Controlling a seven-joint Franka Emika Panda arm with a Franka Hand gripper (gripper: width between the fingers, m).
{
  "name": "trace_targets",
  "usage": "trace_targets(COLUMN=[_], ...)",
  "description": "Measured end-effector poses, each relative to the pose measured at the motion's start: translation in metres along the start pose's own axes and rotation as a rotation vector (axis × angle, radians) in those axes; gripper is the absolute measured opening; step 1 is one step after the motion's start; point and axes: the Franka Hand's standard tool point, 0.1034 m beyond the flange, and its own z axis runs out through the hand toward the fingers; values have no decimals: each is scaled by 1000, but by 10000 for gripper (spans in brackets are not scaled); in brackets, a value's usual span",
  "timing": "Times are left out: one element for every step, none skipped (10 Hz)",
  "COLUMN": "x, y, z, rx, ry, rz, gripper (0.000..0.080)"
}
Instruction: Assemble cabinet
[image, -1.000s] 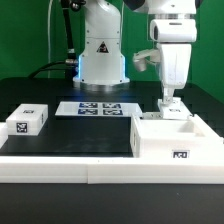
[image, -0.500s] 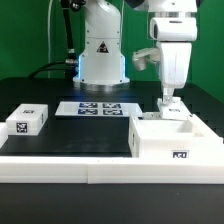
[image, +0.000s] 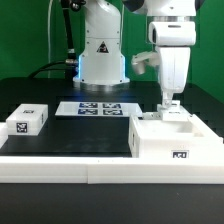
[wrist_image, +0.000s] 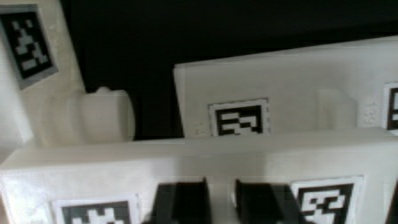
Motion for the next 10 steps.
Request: trace_targets(x=[0,0,0,0,0,0,0,0,0,0], y=[0,0,0,0,0,0,0,0,0,0], z=[1,1,1,1,1,1,1,1,1,1], rx=[1,1,1,1,1,1,1,1,1,1], ry=[0,0,0,0,0,0,0,0,0,0], rz=[-7,-7,-7,-7,-7,-7,-7,-7,-7,-7], gripper=[71,71,71,71,71,71,71,71,71,71])
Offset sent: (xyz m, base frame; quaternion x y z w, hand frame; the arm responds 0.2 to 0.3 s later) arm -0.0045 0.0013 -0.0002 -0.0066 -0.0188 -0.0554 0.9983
